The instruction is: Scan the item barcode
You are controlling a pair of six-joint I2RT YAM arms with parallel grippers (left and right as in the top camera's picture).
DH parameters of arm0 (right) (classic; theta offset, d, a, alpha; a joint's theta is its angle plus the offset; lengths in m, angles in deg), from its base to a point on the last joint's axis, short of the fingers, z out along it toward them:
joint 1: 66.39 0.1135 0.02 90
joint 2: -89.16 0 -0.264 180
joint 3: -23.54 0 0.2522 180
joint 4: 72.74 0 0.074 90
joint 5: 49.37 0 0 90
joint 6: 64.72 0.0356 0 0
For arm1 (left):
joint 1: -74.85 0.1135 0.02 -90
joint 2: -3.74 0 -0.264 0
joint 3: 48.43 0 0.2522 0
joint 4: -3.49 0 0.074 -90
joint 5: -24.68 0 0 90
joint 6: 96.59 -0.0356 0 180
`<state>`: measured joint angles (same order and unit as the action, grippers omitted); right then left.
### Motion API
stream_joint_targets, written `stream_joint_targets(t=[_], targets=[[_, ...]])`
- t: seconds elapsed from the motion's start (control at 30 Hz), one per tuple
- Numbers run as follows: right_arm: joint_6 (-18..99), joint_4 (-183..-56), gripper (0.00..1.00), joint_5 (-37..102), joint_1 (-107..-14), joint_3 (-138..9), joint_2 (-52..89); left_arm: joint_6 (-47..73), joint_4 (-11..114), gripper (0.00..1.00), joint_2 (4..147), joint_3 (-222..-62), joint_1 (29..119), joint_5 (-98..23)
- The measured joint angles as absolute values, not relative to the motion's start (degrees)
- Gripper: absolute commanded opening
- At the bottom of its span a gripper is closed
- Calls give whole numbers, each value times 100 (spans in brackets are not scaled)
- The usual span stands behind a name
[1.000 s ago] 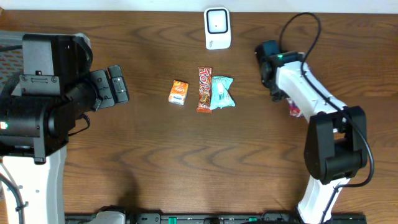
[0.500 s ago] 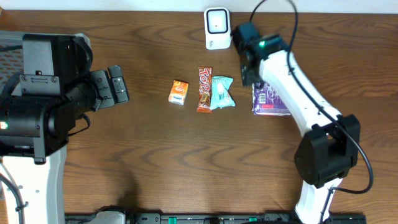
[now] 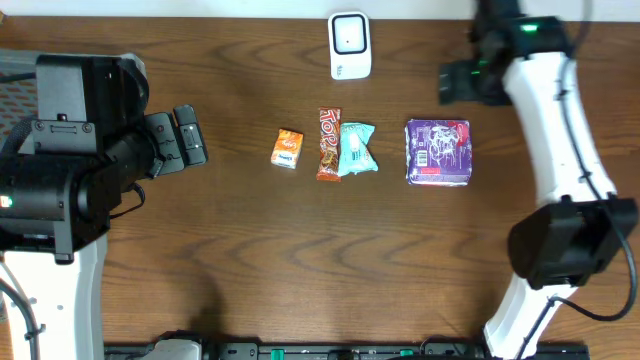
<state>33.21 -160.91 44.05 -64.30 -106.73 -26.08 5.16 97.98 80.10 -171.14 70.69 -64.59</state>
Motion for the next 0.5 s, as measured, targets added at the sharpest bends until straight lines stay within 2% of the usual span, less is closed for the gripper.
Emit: stream_joint_targets(t=[0.2,0.37,0.5], targets=[[2564,-15999,99,2928,-7449,-10478,-2608,516,9798,98,8010,-17114,7069,-6459],[2228,-15357,98,2115,-7761,-9562,-2608,516,9798,98,8010,-17114,7069,-6461],[2140,-14517,94,1557,-7866,-8568,-2608,516,9800,98,8010,-17114,7069,-6461]])
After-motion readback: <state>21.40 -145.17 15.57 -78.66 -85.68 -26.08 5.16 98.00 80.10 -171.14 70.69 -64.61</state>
